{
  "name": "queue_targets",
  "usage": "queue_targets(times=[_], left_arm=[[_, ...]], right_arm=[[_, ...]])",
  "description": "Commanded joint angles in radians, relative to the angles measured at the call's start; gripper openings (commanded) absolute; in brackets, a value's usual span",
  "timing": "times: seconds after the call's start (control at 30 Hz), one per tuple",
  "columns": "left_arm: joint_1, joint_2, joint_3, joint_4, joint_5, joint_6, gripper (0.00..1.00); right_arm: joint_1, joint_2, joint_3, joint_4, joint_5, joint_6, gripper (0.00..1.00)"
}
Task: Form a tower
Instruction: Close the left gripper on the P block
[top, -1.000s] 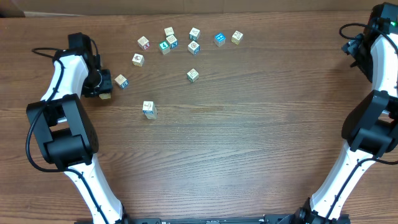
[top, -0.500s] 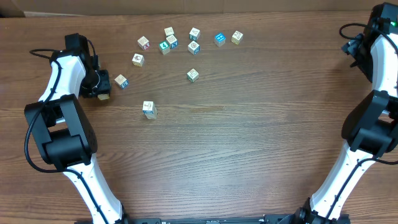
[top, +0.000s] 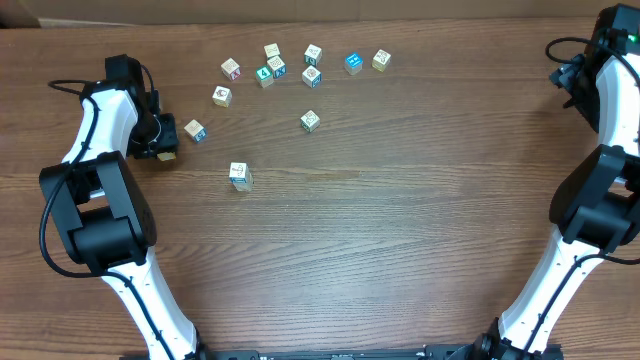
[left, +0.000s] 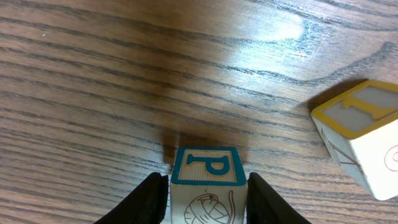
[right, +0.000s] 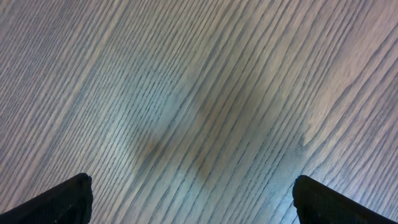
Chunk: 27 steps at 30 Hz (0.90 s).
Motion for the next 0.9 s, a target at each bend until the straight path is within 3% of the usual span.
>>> queue_targets(times=[0.0, 0.2, 0.87], left_arm=[[-0.001, -0.005, 0.013, 0.0, 0.023, 0.018, 0.37], [-0.001, -0.005, 0.024, -0.003, 0.023, 0.015, 0.41], [-0.001, -0.005, 0.065, -0.058, 0.023, 0.014, 0.39]], right_arm=[[0.001, 0.007, 0.015, 0.003, 0.014, 0.0, 1.0], [0.001, 0.007, 0.015, 0.003, 0.014, 0.0, 1.0], [0.001, 0.007, 0.015, 0.003, 0.014, 0.0, 1.0]])
